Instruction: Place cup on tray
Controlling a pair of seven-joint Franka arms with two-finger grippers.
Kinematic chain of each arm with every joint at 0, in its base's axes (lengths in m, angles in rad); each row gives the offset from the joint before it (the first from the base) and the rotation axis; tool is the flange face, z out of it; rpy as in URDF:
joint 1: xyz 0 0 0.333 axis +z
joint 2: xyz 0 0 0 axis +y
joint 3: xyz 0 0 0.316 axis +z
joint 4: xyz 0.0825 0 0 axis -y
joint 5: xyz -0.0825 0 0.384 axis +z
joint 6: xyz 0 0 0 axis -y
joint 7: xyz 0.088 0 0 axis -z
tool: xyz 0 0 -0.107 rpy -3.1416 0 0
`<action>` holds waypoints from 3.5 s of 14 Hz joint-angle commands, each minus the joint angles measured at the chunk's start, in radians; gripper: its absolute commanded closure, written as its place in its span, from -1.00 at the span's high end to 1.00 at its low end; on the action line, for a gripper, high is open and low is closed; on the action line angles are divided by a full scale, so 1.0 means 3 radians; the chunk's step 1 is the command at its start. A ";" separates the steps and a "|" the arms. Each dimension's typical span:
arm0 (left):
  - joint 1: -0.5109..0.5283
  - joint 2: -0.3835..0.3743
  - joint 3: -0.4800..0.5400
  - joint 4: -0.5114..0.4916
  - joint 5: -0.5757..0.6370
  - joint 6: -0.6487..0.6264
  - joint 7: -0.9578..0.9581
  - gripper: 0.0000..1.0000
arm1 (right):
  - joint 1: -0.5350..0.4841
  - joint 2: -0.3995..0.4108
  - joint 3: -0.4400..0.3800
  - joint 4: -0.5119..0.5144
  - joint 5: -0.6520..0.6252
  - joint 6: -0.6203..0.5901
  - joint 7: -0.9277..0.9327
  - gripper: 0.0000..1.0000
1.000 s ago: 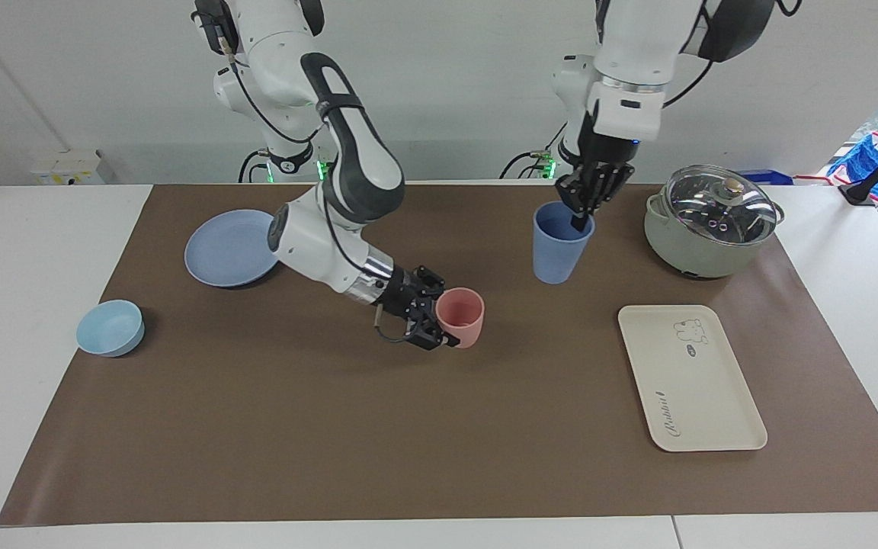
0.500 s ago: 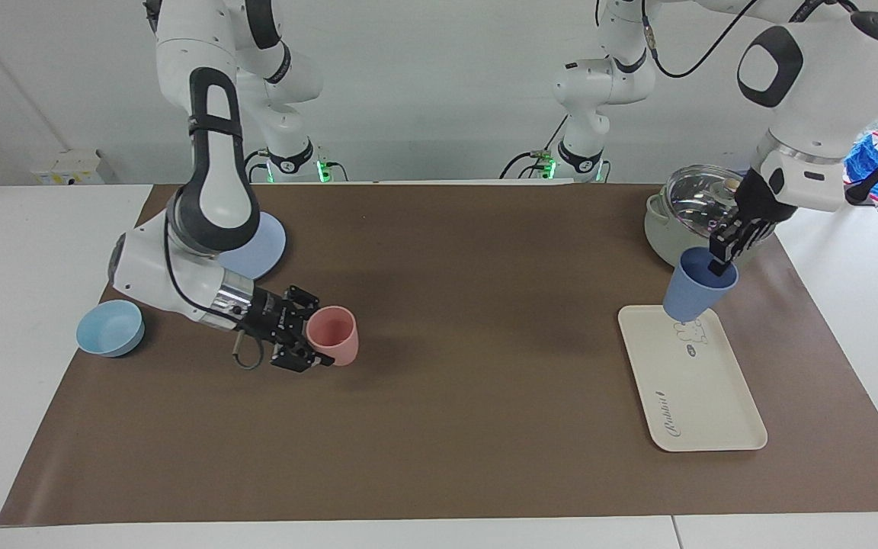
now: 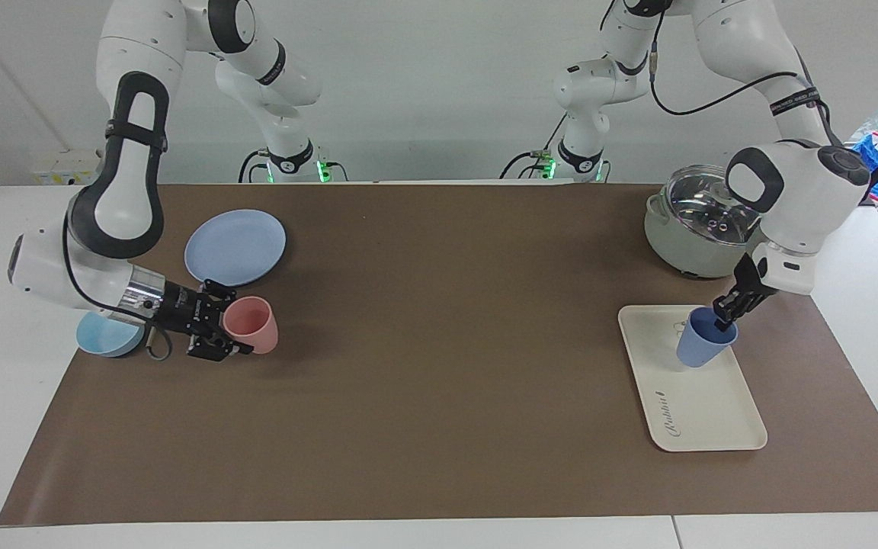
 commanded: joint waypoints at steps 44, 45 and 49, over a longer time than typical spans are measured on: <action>-0.0343 -0.0565 -0.0067 0.1276 0.0346 -0.2489 0.0787 1.00 | -0.0570 0.0361 0.0088 0.1085 -0.1111 -0.0793 -0.1386 1.00; -0.0348 -0.0586 -0.0067 0.1276 0.0346 -0.2484 0.0787 1.00 | -0.0544 0.0239 0.0098 0.1085 -0.1244 -0.0809 -0.1616 1.00; -0.0343 -0.0611 -0.0067 0.1276 0.0346 -0.2489 0.0792 1.00 | -0.0193 -0.0257 0.0103 0.1074 -0.1648 -0.0875 -0.1849 1.00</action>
